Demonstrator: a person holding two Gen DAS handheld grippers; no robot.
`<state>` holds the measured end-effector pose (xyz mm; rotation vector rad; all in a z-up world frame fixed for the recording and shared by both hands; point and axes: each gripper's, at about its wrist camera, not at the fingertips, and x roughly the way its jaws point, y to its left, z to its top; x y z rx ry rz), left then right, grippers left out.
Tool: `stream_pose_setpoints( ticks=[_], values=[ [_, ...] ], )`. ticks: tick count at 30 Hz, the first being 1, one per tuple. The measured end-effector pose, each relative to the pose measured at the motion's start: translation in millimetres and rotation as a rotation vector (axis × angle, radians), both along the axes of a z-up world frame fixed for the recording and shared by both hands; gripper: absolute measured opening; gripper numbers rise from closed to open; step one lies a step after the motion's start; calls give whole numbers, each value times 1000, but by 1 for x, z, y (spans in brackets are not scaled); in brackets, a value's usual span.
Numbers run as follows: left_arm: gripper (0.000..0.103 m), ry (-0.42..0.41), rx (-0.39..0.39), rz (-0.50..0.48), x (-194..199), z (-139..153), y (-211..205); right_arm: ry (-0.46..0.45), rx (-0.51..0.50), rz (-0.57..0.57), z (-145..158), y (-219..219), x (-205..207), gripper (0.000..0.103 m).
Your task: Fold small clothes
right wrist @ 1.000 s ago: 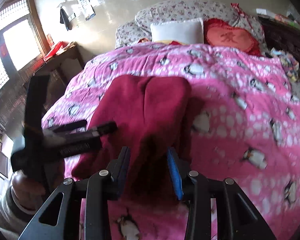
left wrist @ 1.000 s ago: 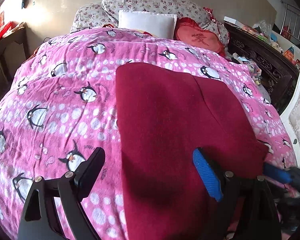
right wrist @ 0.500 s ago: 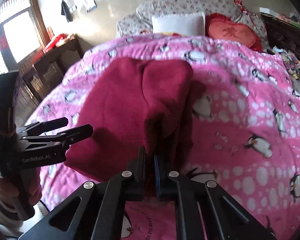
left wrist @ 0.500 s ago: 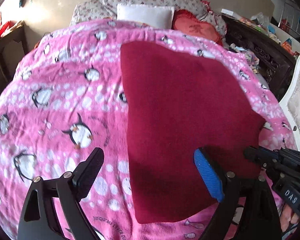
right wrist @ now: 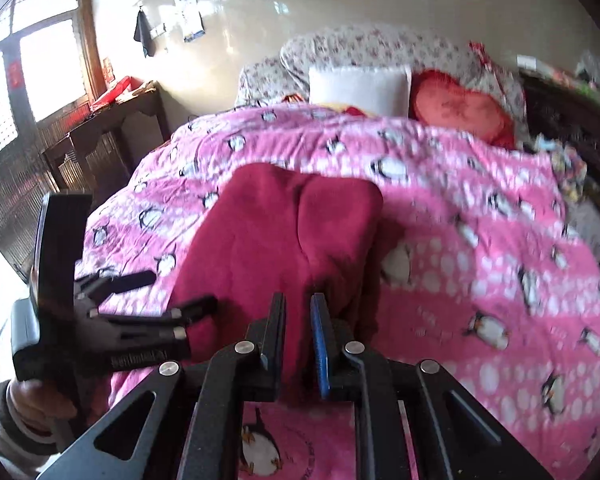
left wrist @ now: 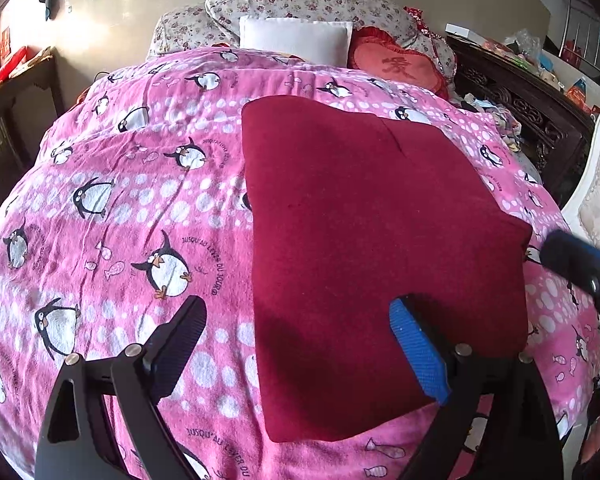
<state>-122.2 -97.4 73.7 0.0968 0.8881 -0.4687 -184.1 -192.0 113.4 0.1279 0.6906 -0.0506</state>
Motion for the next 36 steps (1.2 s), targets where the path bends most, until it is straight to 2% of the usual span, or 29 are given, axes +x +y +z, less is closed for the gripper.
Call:
stream_pose_setpoints(
  ticks=[5, 8, 13, 15, 16, 17, 24, 36],
  values=[
    [93, -3, 4, 2, -1, 0, 0, 70, -51, -43, -21, -9, 29, 13],
    [93, -11, 6, 9, -1, 1, 1, 105, -38, -77, -37, -21, 34, 13],
    [93, -29, -3, 23, -2, 9, 3, 73, 4, -83, -27, -24, 21, 14],
    [93, -51, -5, 26, -4, 14, 4, 49, -3, -102, -19, -22, 13, 28],
    [93, -68, -4, 30, -6, 17, 4, 39, -8, -110, -17, -20, 11, 46],
    [93, -82, -1, 33, -8, 20, 4, 21, -18, -123, -13, -18, 7, 59],
    [93, -142, -3, 41, -20, 37, 6, -30, -54, -165, 2, -7, -4, 63],
    [93, -163, -31, 88, -22, 46, 21, -43, -55, -184, 5, 3, -10, 79]
  ],
)
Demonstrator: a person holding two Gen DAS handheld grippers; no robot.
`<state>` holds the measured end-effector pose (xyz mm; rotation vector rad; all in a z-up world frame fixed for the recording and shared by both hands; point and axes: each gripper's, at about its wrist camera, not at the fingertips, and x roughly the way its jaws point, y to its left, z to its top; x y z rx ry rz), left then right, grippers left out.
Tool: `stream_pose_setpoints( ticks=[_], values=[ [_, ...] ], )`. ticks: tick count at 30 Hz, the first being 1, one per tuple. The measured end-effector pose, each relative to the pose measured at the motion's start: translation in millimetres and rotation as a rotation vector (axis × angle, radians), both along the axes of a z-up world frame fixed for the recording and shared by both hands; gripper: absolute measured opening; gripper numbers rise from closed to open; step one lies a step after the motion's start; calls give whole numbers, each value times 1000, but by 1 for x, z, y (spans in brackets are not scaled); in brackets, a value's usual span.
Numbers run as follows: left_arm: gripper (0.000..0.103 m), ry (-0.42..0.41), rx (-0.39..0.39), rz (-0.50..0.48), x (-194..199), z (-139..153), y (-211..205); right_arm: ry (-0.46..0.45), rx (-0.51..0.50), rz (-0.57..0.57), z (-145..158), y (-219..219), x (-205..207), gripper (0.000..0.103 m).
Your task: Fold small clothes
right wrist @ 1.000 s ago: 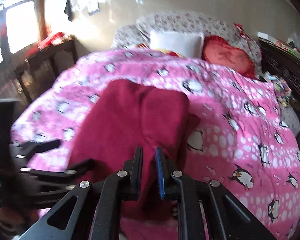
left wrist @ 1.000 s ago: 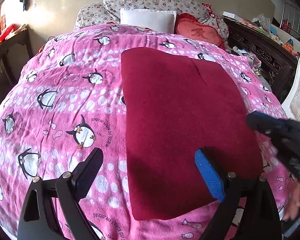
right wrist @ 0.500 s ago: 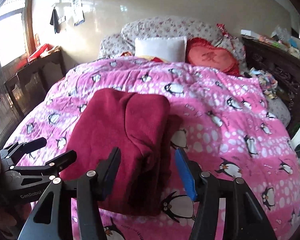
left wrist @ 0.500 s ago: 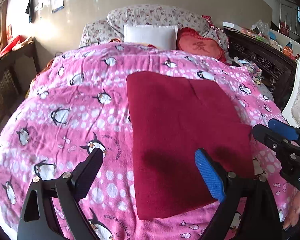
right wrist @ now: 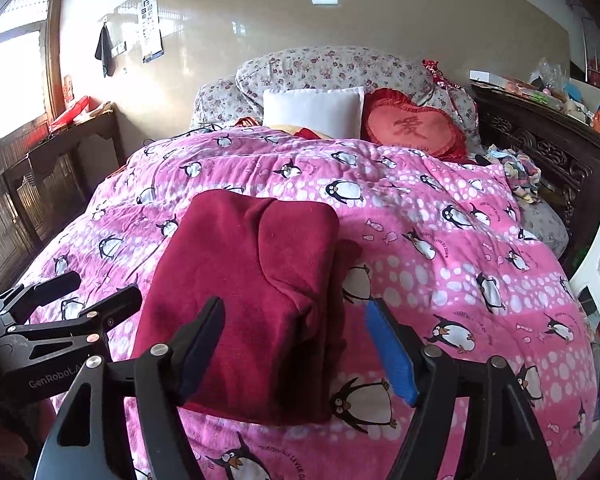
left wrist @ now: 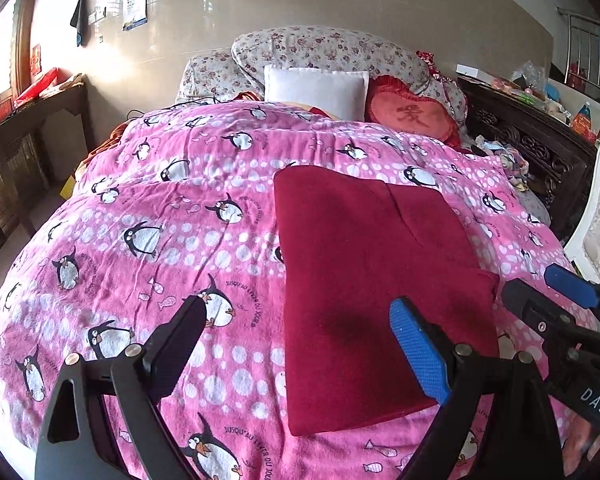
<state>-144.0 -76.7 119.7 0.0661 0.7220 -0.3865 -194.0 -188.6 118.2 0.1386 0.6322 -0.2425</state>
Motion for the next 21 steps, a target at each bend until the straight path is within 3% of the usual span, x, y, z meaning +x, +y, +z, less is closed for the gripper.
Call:
stream_pose_setpoints(
  ticks=[21],
  values=[
    [93, 13, 9, 17, 6, -9, 2, 25, 7, -24, -11, -1, 9, 88]
  ],
)
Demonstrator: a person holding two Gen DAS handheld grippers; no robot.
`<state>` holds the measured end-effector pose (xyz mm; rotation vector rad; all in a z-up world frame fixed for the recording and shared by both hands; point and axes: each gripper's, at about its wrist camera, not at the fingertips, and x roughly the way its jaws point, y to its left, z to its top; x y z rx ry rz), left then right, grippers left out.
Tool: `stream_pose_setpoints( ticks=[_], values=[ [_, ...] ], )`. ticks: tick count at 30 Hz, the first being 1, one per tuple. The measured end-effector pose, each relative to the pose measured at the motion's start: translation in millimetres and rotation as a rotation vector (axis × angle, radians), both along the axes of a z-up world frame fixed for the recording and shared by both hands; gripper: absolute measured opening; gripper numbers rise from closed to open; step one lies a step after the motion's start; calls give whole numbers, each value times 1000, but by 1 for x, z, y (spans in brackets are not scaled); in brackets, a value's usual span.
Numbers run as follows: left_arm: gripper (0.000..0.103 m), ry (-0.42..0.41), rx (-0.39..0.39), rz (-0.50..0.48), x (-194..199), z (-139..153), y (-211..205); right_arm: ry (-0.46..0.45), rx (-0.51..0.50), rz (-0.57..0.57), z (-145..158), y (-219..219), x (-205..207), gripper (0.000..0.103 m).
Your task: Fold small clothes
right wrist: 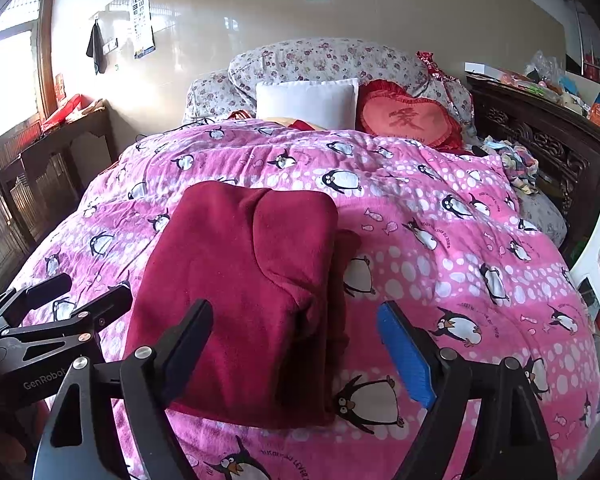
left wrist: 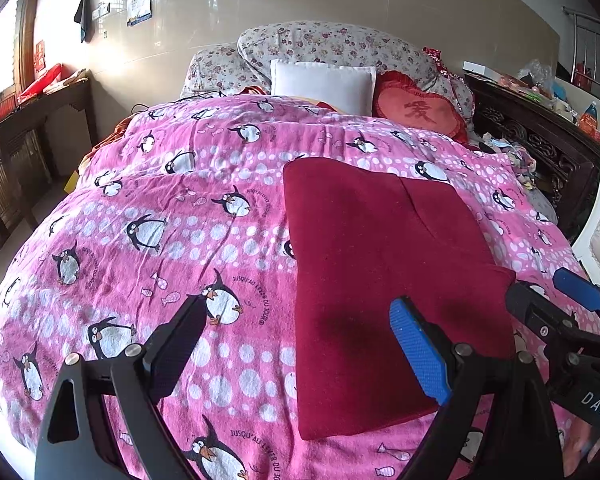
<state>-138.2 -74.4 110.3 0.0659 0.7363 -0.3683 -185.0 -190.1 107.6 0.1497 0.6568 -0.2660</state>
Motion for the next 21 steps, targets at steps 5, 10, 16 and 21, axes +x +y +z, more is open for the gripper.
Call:
stream_pose_setpoints(
  ticks=[5, 10, 16, 21],
  values=[
    [93, -5, 0, 6, 2, -2, 1, 0, -3, -8, 0, -1, 0, 91],
    [93, -2, 0, 5, 3, -3, 2, 2, -6, -7, -1, -1, 1, 91],
    [93, 6, 1, 9, 6, -6, 4, 4, 1, -12, -2, -1, 2, 92],
    [93, 2, 3, 14, 7, -6, 5, 4, 3, -12, -2, -3, 3, 92]
  ],
)
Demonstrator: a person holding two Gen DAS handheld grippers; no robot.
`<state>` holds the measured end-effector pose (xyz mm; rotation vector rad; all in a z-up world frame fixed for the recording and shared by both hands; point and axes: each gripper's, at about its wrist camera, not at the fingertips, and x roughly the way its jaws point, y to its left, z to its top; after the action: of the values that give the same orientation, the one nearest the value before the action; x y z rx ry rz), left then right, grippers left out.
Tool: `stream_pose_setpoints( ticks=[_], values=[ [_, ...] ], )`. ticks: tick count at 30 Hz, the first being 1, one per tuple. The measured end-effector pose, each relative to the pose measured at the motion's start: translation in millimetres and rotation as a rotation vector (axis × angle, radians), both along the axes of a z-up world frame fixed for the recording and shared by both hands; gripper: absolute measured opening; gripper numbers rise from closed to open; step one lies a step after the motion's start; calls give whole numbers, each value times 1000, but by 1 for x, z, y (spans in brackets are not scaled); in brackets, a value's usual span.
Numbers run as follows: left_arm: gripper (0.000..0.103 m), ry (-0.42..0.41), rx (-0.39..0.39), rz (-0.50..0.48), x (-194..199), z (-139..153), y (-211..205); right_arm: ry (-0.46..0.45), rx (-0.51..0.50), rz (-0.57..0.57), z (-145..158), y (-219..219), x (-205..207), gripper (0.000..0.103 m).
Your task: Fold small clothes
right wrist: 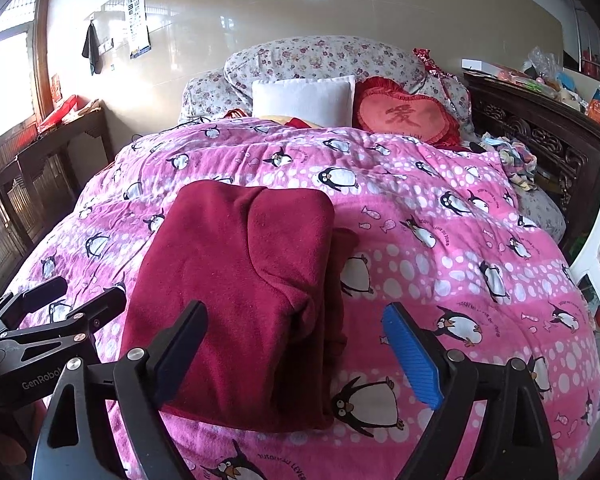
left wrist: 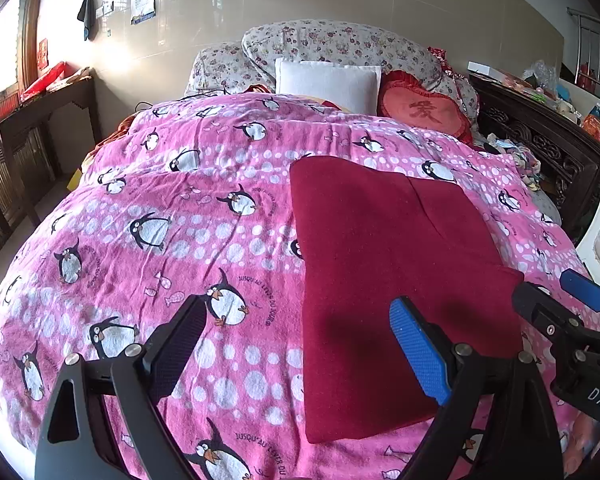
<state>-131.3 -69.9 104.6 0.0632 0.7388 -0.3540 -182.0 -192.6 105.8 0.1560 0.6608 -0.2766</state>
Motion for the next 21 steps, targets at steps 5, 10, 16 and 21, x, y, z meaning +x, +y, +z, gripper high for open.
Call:
stream_pose_setpoints(
  ticks=[5, 10, 16, 21],
  values=[
    [93, 0, 0, 1, 1, 1, 1, 3, -3, 4, 0, 0, 1, 93],
    [93, 5, 2, 2, 2, 0, 2, 6, -13, 7, 1, 2, 5, 93],
    [93, 5, 4, 0, 3, -1, 3, 9, -11, 2, 0, 2, 7, 94],
    [93, 7, 1, 1, 3, -1, 2, 11, -9, 2, -1, 3, 8, 94]
  ],
)
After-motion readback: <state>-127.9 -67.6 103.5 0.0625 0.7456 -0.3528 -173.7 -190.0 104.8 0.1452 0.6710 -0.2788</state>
